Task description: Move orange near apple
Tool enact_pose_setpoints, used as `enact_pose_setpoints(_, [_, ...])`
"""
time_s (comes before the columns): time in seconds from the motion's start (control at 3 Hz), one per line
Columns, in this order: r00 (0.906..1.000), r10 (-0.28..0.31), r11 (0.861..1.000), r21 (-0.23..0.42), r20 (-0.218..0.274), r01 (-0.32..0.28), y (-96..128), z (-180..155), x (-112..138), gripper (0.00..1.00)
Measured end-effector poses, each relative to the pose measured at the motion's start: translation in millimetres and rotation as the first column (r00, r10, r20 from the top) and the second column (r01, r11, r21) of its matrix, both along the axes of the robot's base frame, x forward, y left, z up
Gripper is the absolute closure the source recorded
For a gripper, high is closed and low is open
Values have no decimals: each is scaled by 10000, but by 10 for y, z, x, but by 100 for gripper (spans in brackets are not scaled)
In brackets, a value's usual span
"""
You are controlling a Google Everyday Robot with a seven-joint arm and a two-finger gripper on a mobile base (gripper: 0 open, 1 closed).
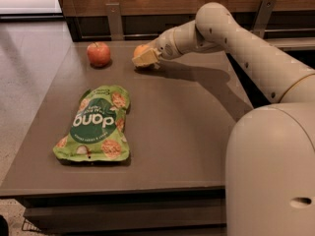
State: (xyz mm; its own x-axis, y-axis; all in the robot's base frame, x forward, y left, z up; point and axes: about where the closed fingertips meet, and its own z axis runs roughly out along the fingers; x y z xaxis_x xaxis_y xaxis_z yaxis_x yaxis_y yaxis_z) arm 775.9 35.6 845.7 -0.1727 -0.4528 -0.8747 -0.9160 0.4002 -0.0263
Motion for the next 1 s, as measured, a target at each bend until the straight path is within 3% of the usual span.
enact_pose_setpoints(0.33, [9998, 106, 9997, 214, -174, -102, 228, -225, 26, 100])
enact_pose_setpoints(0.67, [9998, 107, 9997, 214, -175, -104, 229, -192, 26, 84])
enact_pose_setpoints(1.0, [9998, 111, 9997, 215, -177, -107, 231, -192, 26, 51])
